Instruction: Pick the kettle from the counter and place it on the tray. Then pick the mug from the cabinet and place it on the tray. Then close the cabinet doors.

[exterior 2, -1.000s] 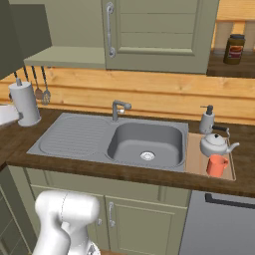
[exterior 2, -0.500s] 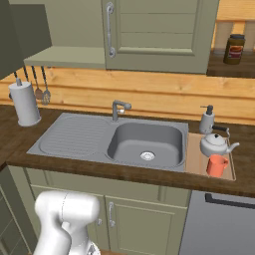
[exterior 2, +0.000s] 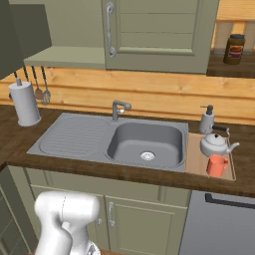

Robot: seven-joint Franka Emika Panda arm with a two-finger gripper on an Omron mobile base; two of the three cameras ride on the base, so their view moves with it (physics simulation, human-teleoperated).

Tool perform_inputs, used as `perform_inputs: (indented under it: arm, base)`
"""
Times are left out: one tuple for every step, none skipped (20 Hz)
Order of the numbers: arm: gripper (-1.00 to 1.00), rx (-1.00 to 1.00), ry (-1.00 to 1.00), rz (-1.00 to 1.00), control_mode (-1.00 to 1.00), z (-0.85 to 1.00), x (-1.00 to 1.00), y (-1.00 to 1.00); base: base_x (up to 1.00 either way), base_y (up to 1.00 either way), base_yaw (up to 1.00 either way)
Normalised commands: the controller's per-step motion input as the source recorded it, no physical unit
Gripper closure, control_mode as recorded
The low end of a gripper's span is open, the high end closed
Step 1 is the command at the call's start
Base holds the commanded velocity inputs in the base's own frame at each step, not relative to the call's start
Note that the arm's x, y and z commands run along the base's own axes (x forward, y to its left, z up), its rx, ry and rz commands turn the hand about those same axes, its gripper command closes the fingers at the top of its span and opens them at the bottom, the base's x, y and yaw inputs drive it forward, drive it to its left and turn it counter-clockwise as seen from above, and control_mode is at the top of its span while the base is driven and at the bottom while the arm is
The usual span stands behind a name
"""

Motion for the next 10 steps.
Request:
perform_inputs:
  arm:
    - [-1.00,-0.15,-0.09,0.15,-1.00,-0.19,-0.05,0.47]
    - [-1.00,-0.15,-0.09,0.15,-1.00,-0.19,-0.01,0.47]
    - [-1.00,-0.15,-0.08,0.16,-1.00,-0.19,0.00,0.45]
    - [-1.00,-0.14,-0.08,0.16,-1.00,-0.17,0.00,0.46]
    - [-1.00,-0.13,-0.09,0.17,-1.00,-0.13,0.00,0.48]
    - [-1.00,-0.13,-0.09,0.16,-1.00,-0.09,0.00,0.46]
    - [-1.00,-0.13,-0.09,0.15,-1.00,-0.09,0.00,0.46]
    - [-1.00,-0.12,-0.10,0.15,-1.00,-0.04,0.00,0.46]
    - [-1.00,-0.12,-0.10,0.15,-1.00,-0.01,0.00,0.46]
    - [-1.00,-0.12,-0.09,0.15,-1.00,-0.01,0.00,0.44]
  base:
    - [0.00,0.00,0.00]
    - [0.00,0.00,0.00]
    - [0.00,0.00,0.00]
    - [0.00,0.00,0.00]
    - [0.00,0.00,0.00]
    - [0.00,0.00,0.00]
    - [0.00,0.00,0.00]
    - [0.00,0.00,0.00]
    - [0.00,0.00,0.00]
    - [0.00,0.00,0.00]
